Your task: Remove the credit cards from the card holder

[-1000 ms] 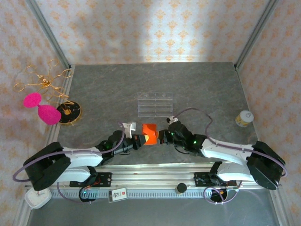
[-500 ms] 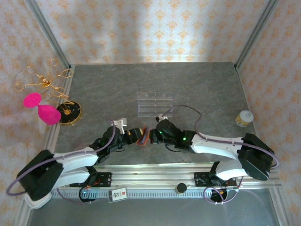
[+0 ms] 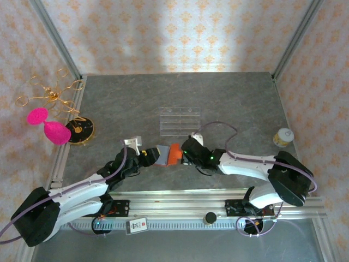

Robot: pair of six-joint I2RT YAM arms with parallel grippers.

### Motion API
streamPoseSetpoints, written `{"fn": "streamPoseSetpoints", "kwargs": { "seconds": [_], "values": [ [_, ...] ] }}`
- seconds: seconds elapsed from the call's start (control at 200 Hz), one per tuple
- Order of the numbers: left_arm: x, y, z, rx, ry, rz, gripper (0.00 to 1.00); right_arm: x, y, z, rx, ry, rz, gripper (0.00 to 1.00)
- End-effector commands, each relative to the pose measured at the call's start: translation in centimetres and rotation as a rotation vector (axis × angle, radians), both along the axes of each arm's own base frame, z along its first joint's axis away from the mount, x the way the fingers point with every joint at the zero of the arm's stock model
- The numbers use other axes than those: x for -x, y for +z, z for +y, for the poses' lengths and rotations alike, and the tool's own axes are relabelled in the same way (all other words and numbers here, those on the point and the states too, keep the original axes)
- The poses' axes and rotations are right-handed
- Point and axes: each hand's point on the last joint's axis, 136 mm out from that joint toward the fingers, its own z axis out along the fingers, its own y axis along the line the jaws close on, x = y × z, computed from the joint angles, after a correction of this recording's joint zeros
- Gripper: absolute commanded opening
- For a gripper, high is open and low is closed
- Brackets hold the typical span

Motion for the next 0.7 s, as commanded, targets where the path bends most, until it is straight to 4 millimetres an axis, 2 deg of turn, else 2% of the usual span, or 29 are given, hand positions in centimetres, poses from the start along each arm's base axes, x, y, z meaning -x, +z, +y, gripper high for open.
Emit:
{"fn": "streamPoseSetpoints", "kwargs": {
  "seconds": [0.0, 0.065, 0.2, 0.511, 0.591, 0.696],
  "values": [
    [-1.0, 0.1, 0.1, -0.017, 0.017, -0.018, 0.67, -0.2, -2.9, -3.7, 0.146, -0.094, 0.009, 0.00],
    [-1.2, -0.4, 0.0, -0.024, 0.015, -0.007, 0.65, -0.4, -4.2, -4.8, 0.215, -0.118, 0.011, 0.00],
    [-1.7, -1.0, -0.3, -0.041, 0.006, 0.007, 0.61, -0.6, -5.3, -5.7, 0.276, -0.134, 0.001, 0.00],
    [-3.1, -2.5, -0.1, -0.060, 0.022, 0.034, 0.51, -0.6, -6.5, -6.3, 0.309, -0.133, 0.005, 0.00],
    [-3.4, -2.6, -0.8, -0.052, -0.005, 0.038, 0.50, -0.5, -6.7, -6.5, 0.313, -0.134, 0.005, 0.00],
    [-3.5, -2.7, -1.9, -0.019, -0.042, 0.043, 0.43, -0.6, -6.5, -6.1, 0.295, -0.125, -0.001, 0.00]
  ]
}}
